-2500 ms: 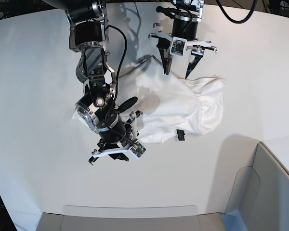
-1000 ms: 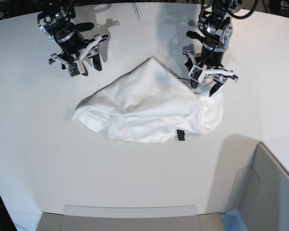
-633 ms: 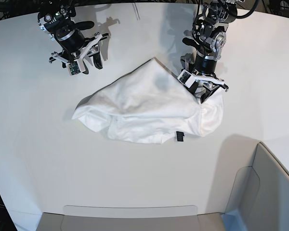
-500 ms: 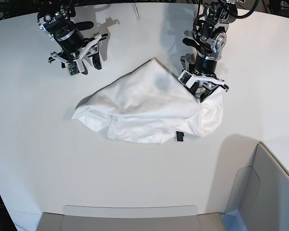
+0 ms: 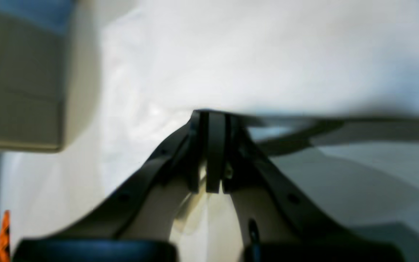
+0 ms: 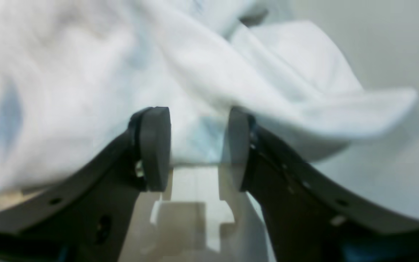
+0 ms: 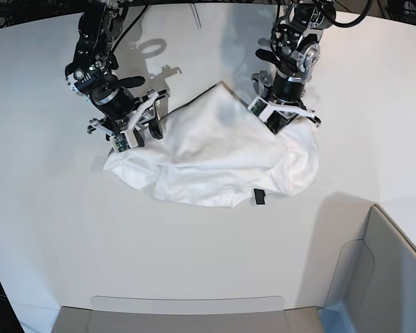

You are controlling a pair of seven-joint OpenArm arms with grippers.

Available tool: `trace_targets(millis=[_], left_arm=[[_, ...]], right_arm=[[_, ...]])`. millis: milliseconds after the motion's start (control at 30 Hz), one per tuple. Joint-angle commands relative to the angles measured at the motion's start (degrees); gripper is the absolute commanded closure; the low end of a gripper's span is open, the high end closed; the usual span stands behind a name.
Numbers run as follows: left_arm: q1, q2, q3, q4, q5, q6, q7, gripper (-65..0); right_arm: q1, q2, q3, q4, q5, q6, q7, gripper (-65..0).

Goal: Layout the t-shirt on the table in an organized manner, then fold the t-shirt properly
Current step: 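Grasp opposite edges of the shirt with both grippers, then pull the right gripper's edge away from the left gripper, stretching the shirt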

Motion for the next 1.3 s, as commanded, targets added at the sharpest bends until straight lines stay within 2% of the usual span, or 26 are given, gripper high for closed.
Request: trace_targets(millis=[0, 200, 333, 400, 500, 600, 767, 967, 1067, 1267], left_arm=[[1.2, -0.1, 0.0, 3.3, 0.1, 0.7, -1.3, 0.0], [5.2, -0.1, -0.1, 13.7, -2.1, 0.7, -1.2, 0.0], [7.7, 0.1, -1.9, 17.8, -2.4, 0.9, -1.4, 0.0], [7.7, 2.0, -4.1, 18.4, -2.4, 0.9, -1.7, 0.0], [7.3, 6.2, -10.2, 18.5, -2.4, 0.9, -1.9, 0.0], [4.5, 10.7, -16.3, 18.6, -2.4, 0.9, -1.9, 0.0], [-0.6, 16.1, -24.3, 18.7, -2.4, 0.7, -1.9, 0.0], [-2.4, 18.1, -27.9, 21.3, -3.6, 0.7, -2.6, 0.0], [-2.5, 17.9, -29.4, 20.2, -6.1, 0.7, -2.7, 0.0], [-2.0, 17.7, -29.6, 22.3, -6.4, 0.7, -3.1, 0.0]], right_arm=[[1.5, 0.4, -0.6, 0.6, 0.8, -0.1, 1.5, -26.7], [11.1, 0.8, -0.1, -3.1, 0.6, -0.7, 1.3, -26.7], [16.3, 2.1, -0.1, -4.2, -1.3, -5.0, -2.0, -26.7], [18.0, 2.5, -0.1, -3.8, -1.3, -6.3, -4.6, -26.7], [18.4, 2.2, -0.1, -1.4, -1.3, -6.2, -5.8, -26.7], [15.7, 2.0, -0.6, 2.0, 0.5, -3.1, -6.0, -26.7], [8.8, 2.2, -0.7, 7.3, 9.1, 7.0, -6.0, -26.7], [1.9, 2.7, -2.0, 9.0, 10.5, 7.0, -6.0, -26.7], [-1.7, 3.9, -3.0, 8.8, 10.5, 7.0, -6.0, -26.7], [-6.5, 7.7, -9.7, 8.7, 10.4, 7.0, -6.0, -26.7]])
